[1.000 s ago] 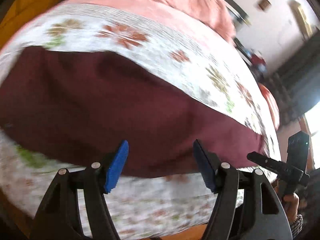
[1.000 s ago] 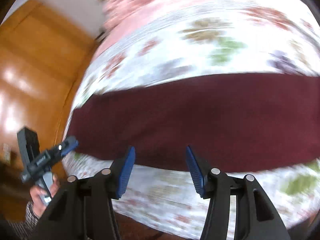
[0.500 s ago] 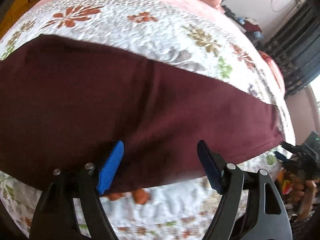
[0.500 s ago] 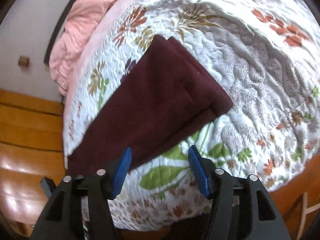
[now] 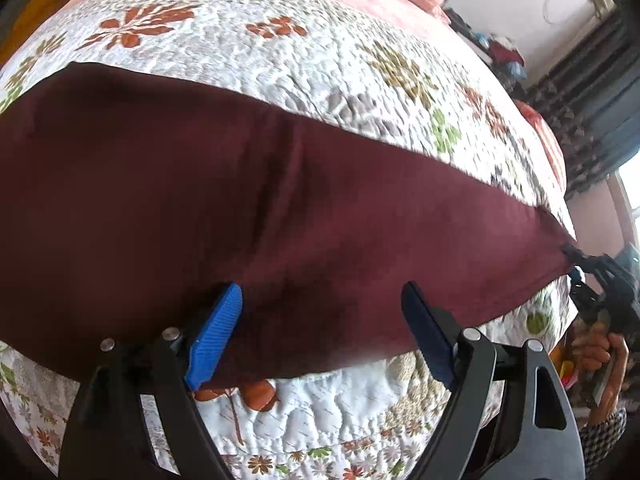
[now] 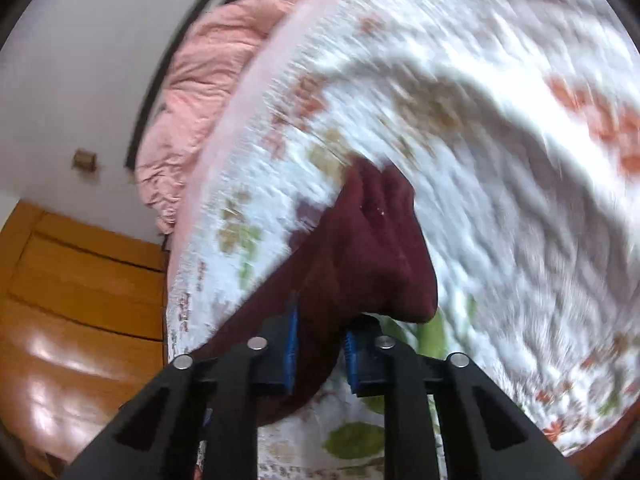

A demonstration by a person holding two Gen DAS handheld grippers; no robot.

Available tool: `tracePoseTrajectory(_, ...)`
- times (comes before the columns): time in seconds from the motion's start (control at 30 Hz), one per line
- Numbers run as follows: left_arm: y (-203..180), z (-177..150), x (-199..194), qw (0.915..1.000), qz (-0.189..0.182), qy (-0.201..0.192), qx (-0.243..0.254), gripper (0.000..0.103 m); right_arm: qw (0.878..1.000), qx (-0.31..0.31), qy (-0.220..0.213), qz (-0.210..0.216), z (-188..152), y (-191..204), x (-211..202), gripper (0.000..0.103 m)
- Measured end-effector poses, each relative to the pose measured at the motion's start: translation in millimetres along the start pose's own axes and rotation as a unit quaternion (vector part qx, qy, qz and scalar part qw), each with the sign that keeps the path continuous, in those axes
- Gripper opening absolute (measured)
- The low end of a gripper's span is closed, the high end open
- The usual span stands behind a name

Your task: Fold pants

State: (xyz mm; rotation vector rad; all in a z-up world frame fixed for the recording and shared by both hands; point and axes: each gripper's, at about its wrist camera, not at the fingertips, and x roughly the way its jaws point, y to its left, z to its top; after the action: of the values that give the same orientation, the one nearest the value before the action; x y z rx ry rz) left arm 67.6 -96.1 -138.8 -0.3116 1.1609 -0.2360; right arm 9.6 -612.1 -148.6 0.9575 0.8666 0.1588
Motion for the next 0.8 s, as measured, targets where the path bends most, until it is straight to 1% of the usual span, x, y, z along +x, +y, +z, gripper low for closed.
tracePoseTrajectory(0.07, -1.5, 3.1, -9.8, 0.9997, -0.009, -0.021, -0.008, 0.082, 0.999, -0.022, -0.019, 0.018, 11.7, 18.3, -20.2, 0.017)
tracePoseTrajectory(0.1, -5.1, 5.4, -16.4, 0.9992, -0.013, -0.037, -0.003, 0.082, 0.999, -0.033, -0.029, 0.023, 15.5, 25.1, -29.7, 0.017)
tracePoseTrajectory(0.13, -8.4, 6.7, -21.0, 0.9987, -0.013, -0.049, 0.003, 0.082, 0.998, -0.047, -0.042, 0.022, 19.4, 31.6, -42.7, 0.017)
tracePoseTrajectory(0.2, -13.8, 8.0, -24.5, 0.9979, -0.012, -0.062, 0.015, 0.086, 0.997, -0.051, -0.061, 0.005, 23.2, 30.3, -55.6, 0.017)
tracePoseTrajectory(0.23, -14.6, 7.3, -21.2, 0.9980, -0.008, -0.060, 0.018, 0.087, 0.997, -0.041, -0.066, -0.012, 24.7, 20.8, -58.8, 0.017)
tracePoseTrajectory(0.27, -14.3, 5.4, -11.8, 0.9986, 0.005, -0.047, 0.023, 0.087, 0.997, -0.031, -0.062, -0.036, 25.0, 10.7, -56.5, 0.017)
tracePoseTrajectory(0.3, -12.9, 3.0, -1.7, 0.9991, 0.018, -0.030, 0.027, 0.087, 0.996, -0.018, -0.050, -0.066, 24.7, -3.6, -50.5, 0.017)
tracePoseTrajectory(0.37, -7.2, -4.5, 23.2, 0.9990, 0.028, 0.013, 0.032, 0.086, 0.993, 0.003, -0.009, -0.121, 19.7, -34.8, -27.0, 0.017)
tracePoseTrajectory(0.4, -9.5, -10.0, 25.7, 0.9977, 0.034, -0.005, 0.058, 0.086, 0.989, 0.007, 0.006, -0.149, 16.3, -45.4, -16.3, 0.017)
tracePoseTrajectory(0.43, -12.7, -12.4, 26.9, 0.9964, 0.038, -0.008, 0.075, 0.089, 0.988, 0.013, 0.011, -0.151, 12.5, -54.7, -8.9, 0.017)
tracePoseTrajectory(0.47, -15.3, -13.5, 27.4, 0.9952, 0.043, -0.007, 0.088, 0.089, 0.990, 0.023, 0.004, -0.140, 11.5, -58.5, -10.0, 0.017)
tracePoseTrajectory(0.5, -15.3, -12.6, 25.0, 0.9953, 0.039, -0.008, 0.088, 0.089, 0.991, 0.031, -0.002, -0.130, 11.5, -59.4, -13.0, 0.017)
tracePoseTrajectory(0.57, -8.4, -7.7, 16.7, 0.9979, 0.014, -0.013, 0.061, 0.089, 0.992, 0.029, -0.013, -0.121, 13.0, -50.7, -19.8, 0.017)
tracePoseTrajectory(0.6, -1.6, -4.0, 10.2, 0.9993, -0.002, -0.014, 0.034, 0.089, 0.993, 0.020, -0.019, -0.119, 13.7, -43.6, -24.3, 0.017)
tracePoseTrajectory(0.63, 4.7, -0.7, 2.3, 0.9997, -0.012, -0.017, 0.011, 0.089, 0.993, 0.010, -0.025, -0.116, 14.2, -34.6, -27.9, 0.017)
tracePoseTrajectory(0.67, 8.7, 0.9, -3.3, 0.9996, -0.016, -0.022, 0.002, 0.089, 0.993, -0.003, -0.033, -0.114, 14.8, -21.0, -32.4, 0.018)
tracePoseTrajectory(0.7, 14.4, 2.2, -16.7, 0.9991, -0.020, -0.038, -0.009, 0.089, 0.993, -0.017, -0.041, -0.108, 15.4, -7.1, -36.9, 0.018)
tracePoseTrajectory(0.73, 20.5, 2.8, -26.4, 0.9984, -0.019, -0.051, -0.014, 0.089, 0.993, -0.039, -0.051, -0.098, 14.7, 13.8, -42.3, 0.018)
tracePoseTrajectory(0.8, 35.7, 4.6, -48.2, 0.9970, -0.011, -0.073, -0.024, 0.090, 0.991, -0.079, -0.058, -0.089, 9.6, 46.5, -44.7, 0.018)
